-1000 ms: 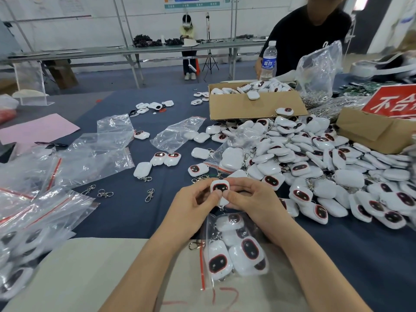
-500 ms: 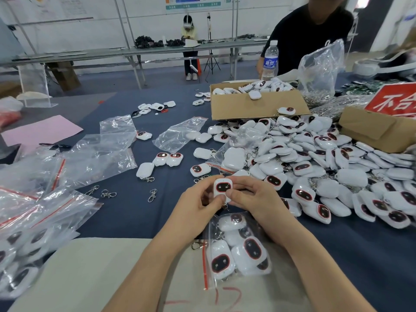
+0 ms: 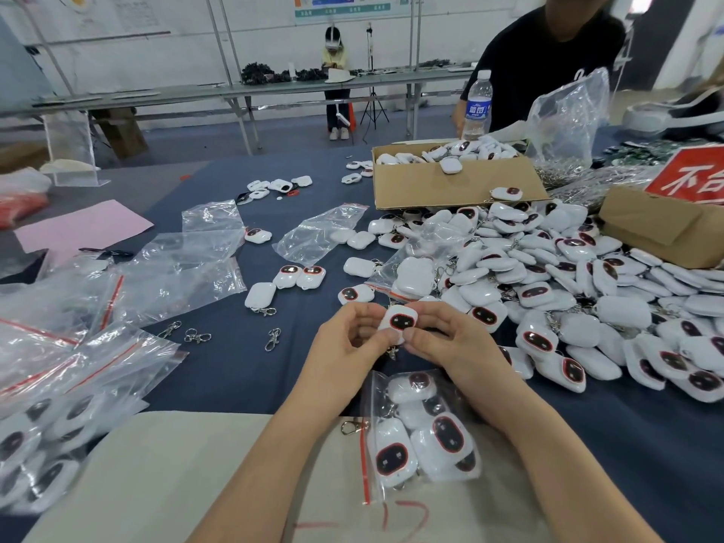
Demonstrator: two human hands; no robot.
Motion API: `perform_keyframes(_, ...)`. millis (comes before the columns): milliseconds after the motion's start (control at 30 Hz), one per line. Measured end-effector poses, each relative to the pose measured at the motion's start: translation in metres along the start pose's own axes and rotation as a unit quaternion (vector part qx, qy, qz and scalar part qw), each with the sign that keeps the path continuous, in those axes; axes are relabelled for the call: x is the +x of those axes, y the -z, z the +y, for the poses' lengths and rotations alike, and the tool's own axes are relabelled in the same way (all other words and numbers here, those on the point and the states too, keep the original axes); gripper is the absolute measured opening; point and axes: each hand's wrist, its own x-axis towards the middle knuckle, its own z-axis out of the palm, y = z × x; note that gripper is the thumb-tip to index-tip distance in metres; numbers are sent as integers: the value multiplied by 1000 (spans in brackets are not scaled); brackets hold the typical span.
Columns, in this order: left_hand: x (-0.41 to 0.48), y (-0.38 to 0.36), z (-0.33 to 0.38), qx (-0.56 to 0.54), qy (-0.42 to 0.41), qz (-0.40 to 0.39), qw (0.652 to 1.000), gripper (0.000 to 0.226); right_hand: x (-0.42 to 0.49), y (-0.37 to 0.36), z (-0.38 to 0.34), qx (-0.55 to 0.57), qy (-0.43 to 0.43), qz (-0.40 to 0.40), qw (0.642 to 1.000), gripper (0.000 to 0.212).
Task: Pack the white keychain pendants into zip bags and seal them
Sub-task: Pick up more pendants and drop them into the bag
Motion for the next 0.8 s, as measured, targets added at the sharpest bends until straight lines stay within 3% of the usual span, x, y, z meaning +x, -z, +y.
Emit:
perform_keyframes(267, -3, 1, 4, 29, -9, 1, 1000, 20, -3, -1, -4, 0, 2, 0, 1000, 26)
perform_keyframes(467, -7, -4, 7, 156, -113, 22, 981, 16, -6, -2, -9, -29, 14, -21, 999, 30)
perform_keyframes(800, -8, -5, 7, 88, -66, 2, 994, 17, -5, 0, -3, -2, 7, -39, 999, 21)
